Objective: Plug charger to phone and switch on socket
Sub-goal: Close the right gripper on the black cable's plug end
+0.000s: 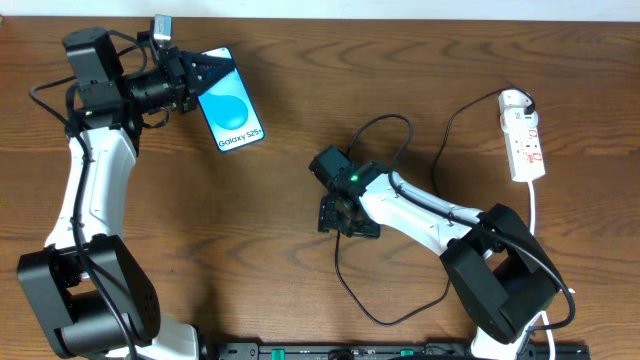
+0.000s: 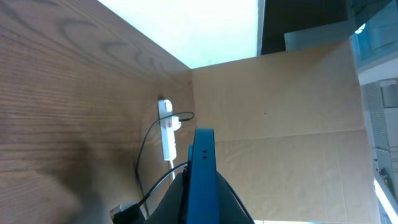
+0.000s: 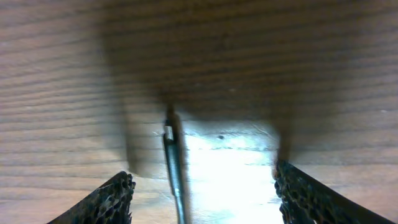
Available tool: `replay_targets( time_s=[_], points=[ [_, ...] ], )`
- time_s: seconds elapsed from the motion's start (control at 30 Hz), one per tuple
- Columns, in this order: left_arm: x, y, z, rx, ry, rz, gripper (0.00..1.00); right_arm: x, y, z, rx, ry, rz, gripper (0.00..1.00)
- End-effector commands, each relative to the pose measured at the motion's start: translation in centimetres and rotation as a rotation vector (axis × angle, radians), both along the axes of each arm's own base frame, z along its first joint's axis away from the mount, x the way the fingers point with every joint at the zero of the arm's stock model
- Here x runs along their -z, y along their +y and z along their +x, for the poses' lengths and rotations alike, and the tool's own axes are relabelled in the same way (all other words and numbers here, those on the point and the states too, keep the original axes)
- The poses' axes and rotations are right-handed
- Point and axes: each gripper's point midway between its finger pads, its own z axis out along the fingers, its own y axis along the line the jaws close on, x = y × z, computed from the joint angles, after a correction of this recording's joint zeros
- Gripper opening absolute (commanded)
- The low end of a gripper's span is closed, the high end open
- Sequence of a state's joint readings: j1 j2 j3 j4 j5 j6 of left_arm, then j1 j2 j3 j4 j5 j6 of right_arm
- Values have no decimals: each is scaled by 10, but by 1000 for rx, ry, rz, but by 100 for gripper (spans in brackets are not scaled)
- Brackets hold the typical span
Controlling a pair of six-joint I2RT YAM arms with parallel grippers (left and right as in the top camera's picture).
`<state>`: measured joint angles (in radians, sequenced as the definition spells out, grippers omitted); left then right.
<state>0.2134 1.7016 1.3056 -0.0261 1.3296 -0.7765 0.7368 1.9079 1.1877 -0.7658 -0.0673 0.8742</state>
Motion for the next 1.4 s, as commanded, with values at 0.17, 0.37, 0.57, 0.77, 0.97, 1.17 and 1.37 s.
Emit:
replay_targets(
  time_s=[0.17, 0.37, 0.57, 0.77, 0.97, 1.17, 1.37],
  points=[
    [-22, -2, -6, 22, -73, 9, 7, 11, -12, -9, 7, 27, -71, 72],
    [-22, -1, -6, 21, -73, 9, 7, 10, -10, -8, 6, 26, -72, 69],
    [-22, -2, -6, 22, -73, 9, 7, 14, -4, -6, -13, 34, -86, 68],
    [-22, -2, -6, 22, -73, 9, 7, 17, -3, -3, -15, 62, -125, 63],
    [-22, -2, -6, 22, -73, 9, 8, 17, -2, -2, -7, 61, -123, 64],
    [-22, -1, -6, 21, -73, 9, 7, 17, -2, -2, -2, 59, -120, 63],
    [-22, -1, -6, 20, -73, 9, 8, 17, 1, 0, 2, 52, -110, 62]
  ],
)
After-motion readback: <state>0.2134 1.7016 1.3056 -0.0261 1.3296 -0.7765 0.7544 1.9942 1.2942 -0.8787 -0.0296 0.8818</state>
